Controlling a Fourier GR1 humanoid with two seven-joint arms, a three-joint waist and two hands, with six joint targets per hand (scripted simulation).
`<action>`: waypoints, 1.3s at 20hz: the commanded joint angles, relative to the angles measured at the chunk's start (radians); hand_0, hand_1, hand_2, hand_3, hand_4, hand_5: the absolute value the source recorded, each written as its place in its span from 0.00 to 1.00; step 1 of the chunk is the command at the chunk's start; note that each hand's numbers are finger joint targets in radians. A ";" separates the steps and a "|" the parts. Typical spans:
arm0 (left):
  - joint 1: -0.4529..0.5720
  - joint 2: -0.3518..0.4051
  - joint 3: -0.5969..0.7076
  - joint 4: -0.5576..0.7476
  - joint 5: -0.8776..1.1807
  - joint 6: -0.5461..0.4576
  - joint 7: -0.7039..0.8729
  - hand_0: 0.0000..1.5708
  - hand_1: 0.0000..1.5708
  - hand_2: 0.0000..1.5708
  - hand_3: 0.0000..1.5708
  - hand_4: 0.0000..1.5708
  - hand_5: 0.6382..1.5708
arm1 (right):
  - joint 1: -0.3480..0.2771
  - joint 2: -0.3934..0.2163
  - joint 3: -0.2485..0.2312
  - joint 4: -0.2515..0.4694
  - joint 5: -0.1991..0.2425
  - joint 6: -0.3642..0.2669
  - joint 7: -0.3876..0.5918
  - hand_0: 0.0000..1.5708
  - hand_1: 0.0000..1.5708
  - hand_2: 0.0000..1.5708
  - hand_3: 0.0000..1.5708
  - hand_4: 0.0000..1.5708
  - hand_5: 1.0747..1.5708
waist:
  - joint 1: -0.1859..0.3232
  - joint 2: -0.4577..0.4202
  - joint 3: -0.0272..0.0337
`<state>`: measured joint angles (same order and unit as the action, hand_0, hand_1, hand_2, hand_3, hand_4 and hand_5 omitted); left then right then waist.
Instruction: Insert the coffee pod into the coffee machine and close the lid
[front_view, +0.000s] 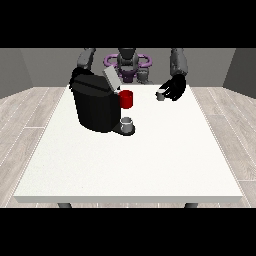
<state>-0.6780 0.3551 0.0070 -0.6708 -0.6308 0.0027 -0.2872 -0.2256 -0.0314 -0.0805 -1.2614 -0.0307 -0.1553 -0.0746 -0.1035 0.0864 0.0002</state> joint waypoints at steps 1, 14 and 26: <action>-0.017 -0.028 -0.023 -0.054 -0.002 -0.078 0.037 0.80 0.80 0.84 0.83 0.34 1.00 | 0.032 -0.012 -0.011 0.043 -0.013 0.023 -0.006 0.00 0.00 0.00 0.00 0.26 1.00 | 0.015 -0.067 0.0001; -0.253 0.060 0.071 -0.043 -0.001 -0.089 0.095 0.80 0.80 0.84 0.81 0.34 1.00 | -0.044 -0.003 0.027 -0.038 -0.021 0.049 -0.022 0.00 0.00 0.00 0.00 0.33 1.00 | -0.118 0.046 -0.0002; -0.425 0.085 0.117 -0.001 0.023 -0.165 0.182 0.80 0.80 0.84 0.80 0.33 1.00 | -0.078 -0.004 0.063 -0.090 0.028 0.005 0.032 0.00 0.00 0.00 0.00 0.34 1.00 | -0.183 0.096 0.0001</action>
<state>-1.0654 0.4627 0.1331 -0.6721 -0.6036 -0.1456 -0.1371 -0.3075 -0.0302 -0.0169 -1.3571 -0.0152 -0.1438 -0.0385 -0.2761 0.1800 -0.0001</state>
